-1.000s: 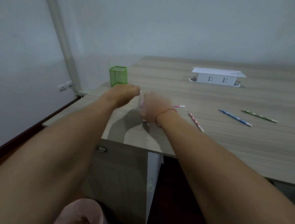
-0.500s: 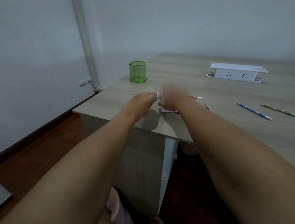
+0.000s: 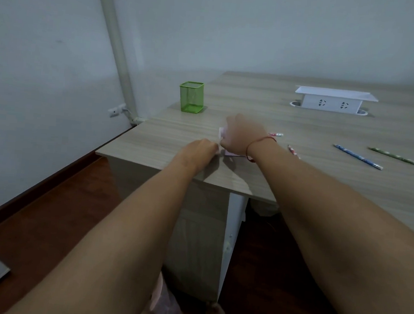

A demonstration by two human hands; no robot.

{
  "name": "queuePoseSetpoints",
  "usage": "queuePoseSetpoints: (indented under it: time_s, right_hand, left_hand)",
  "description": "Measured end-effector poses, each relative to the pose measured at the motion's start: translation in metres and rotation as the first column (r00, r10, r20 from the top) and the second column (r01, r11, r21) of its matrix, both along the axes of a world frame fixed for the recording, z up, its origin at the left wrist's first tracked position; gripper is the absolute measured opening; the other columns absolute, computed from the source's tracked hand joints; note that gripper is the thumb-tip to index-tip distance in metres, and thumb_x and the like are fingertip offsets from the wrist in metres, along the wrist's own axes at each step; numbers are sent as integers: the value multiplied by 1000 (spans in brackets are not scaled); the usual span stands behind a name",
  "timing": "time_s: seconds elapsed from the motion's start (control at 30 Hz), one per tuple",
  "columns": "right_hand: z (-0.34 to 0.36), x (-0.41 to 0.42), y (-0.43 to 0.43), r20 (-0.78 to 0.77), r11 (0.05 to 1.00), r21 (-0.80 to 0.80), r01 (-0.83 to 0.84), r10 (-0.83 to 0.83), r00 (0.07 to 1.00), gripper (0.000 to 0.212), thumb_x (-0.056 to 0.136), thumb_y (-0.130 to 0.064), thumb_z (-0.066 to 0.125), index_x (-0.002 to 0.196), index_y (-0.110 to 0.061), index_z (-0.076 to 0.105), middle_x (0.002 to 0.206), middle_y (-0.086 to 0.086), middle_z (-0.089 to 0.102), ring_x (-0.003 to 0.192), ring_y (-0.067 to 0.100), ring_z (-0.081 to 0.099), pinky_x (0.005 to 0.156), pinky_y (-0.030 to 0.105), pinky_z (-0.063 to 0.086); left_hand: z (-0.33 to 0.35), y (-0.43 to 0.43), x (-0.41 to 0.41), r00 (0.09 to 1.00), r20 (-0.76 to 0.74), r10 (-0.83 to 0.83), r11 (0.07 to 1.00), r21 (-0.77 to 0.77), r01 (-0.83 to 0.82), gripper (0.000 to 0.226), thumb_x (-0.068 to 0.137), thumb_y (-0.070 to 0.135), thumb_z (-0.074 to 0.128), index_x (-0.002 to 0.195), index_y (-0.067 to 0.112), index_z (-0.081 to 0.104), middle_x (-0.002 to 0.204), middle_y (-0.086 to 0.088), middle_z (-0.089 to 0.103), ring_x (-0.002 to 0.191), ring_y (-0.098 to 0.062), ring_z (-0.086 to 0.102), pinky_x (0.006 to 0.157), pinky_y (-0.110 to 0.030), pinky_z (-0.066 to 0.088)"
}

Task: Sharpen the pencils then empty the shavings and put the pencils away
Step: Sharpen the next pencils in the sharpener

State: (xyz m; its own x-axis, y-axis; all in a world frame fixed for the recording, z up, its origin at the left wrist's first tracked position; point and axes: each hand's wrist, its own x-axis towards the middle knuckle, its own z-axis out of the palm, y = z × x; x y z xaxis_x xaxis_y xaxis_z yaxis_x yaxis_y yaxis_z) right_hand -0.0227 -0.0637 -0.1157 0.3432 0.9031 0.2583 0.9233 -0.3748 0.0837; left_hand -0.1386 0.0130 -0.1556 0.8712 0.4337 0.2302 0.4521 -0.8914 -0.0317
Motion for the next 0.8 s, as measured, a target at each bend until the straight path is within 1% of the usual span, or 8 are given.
queuePoseSetpoints:
  time_s: [0.1,0.23,0.3,0.37,0.47,0.53,0.7,0.8]
  right_hand:
    - [0,1,0,5,1000,14,-2,2,1000,53,93,-45,43,132,-9,42,133,12,46,114,32,55,87,43,47]
    - [0,0,-2,6,999,41,-12,12,1000,52,91,-44,45,130,-9,44,132,12,47,114,32,55,87,43,46]
    - [-1,-1,-3,17,998,56,-12,12,1000,51,91,-43,46,128,-9,45,129,11,49,111,32,56,85,42,46]
    - [-2,0,-4,21,998,67,-15,13,1000,49,90,-43,47,126,-10,45,127,10,50,108,32,57,84,42,46]
    - [1,2,-5,20,999,52,-16,14,1000,49,91,-43,46,128,-10,44,128,10,49,109,33,57,85,40,45]
    - [2,0,-6,25,999,41,-10,9,1000,50,91,-42,47,129,-10,43,129,10,49,111,33,57,86,39,45]
    - [2,0,-7,2,999,49,8,-8,1000,50,93,-41,45,133,-11,41,133,10,47,116,34,55,89,41,44]
    - [3,-1,-7,-4,1000,22,18,-18,1000,51,93,-41,45,134,-11,41,135,10,45,118,34,54,91,42,44]
  left_hand:
    - [5,6,7,1000,-8,1,999,-45,-1,24,98,14,43,105,3,63,105,-18,65,94,-32,62,73,-31,39]
    - [20,23,14,997,-74,-10,995,-99,3,26,96,16,43,105,5,64,106,-19,64,95,-33,60,78,-35,43]
    - [25,32,20,995,-97,-27,999,-49,22,22,94,13,45,106,6,63,106,-19,64,95,-33,61,79,-37,46]
    - [32,40,26,994,-101,-31,998,49,36,20,92,8,47,107,5,60,105,-20,64,95,-36,62,76,-39,45]
    - [41,47,31,997,-65,-49,979,193,61,17,92,2,46,104,3,58,102,-20,64,94,-38,62,70,-41,44]
    - [41,47,30,997,-37,-61,968,243,68,17,92,-1,44,104,1,57,102,-20,64,95,-39,62,69,-42,42]
    - [47,43,28,988,115,-103,968,241,73,19,96,1,42,109,0,55,105,-22,64,95,-39,62,70,-43,46]
    - [50,39,22,985,140,-101,969,239,65,20,96,1,39,109,0,55,104,-24,63,93,-41,62,69,-43,45]
